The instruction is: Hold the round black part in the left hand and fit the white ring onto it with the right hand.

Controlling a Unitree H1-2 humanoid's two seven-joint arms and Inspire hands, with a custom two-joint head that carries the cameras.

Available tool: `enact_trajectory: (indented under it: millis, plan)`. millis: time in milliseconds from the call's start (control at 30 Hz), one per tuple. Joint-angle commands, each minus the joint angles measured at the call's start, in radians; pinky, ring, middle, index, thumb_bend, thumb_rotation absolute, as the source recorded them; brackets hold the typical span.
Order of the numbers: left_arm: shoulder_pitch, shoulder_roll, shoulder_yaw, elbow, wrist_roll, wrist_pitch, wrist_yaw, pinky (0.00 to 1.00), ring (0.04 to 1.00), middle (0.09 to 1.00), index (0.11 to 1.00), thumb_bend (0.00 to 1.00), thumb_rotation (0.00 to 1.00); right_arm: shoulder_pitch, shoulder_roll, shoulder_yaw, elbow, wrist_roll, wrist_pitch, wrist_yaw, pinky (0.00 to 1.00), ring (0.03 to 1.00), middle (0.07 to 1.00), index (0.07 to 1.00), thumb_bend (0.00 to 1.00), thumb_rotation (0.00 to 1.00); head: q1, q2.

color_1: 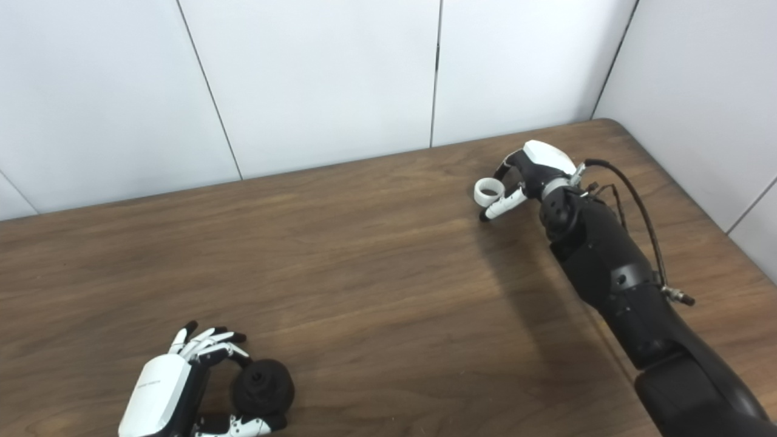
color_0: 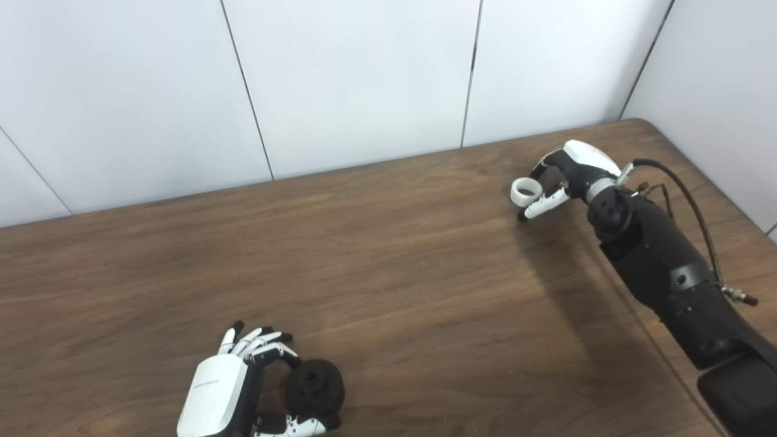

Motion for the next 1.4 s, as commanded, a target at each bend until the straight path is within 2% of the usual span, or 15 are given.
enact_trajectory:
  millis: [0,133,533,833,1133,1367]
  plan:
    - [-0.002,0.011,0.004,-0.009,0.007,-0.006,0.004,1.00,0.869,0.774,0.484,0.52,0.05,-0.032,-0.010,-0.024,-0.025,0.015,-0.023,-0.047,1.00,0.985,0.855,0.495,0.54,0.14,0.001,0.000]
    - [-0.002,0.009,0.004,-0.011,0.009,-0.001,0.001,1.00,0.868,0.775,0.484,0.52,0.05,-0.030,-0.014,-0.012,-0.032,0.015,-0.018,-0.056,0.98,0.965,0.832,0.487,0.52,0.13,0.002,0.000]
    - [-0.002,0.008,0.006,-0.015,0.003,-0.003,0.001,1.00,0.876,0.777,0.484,0.52,0.05,-0.027,-0.015,0.004,-0.034,0.016,0.000,-0.049,1.00,0.971,0.841,0.487,0.52,0.13,0.001,0.003]
    - [-0.001,0.007,0.004,-0.021,0.012,0.005,-0.009,1.00,0.876,0.778,0.484,0.52,0.05,-0.016,-0.012,0.001,-0.055,0.031,-0.015,-0.053,1.00,0.973,0.834,0.487,0.52,0.13,0.009,0.002]
    - [-0.002,-0.001,-0.004,-0.017,0.023,0.007,-0.008,1.00,0.872,0.774,0.484,0.52,0.05,0.005,-0.019,0.013,-0.153,0.038,-0.032,-0.032,1.00,0.972,0.828,0.487,0.52,0.13,0.031,-0.004]
    - [-0.005,-0.007,-0.014,-0.003,0.026,0.001,0.006,1.00,0.867,0.773,0.484,0.52,0.05,0.029,-0.014,0.022,-0.305,0.014,0.012,0.056,1.00,0.987,0.845,0.487,0.52,0.13,0.061,-0.006]
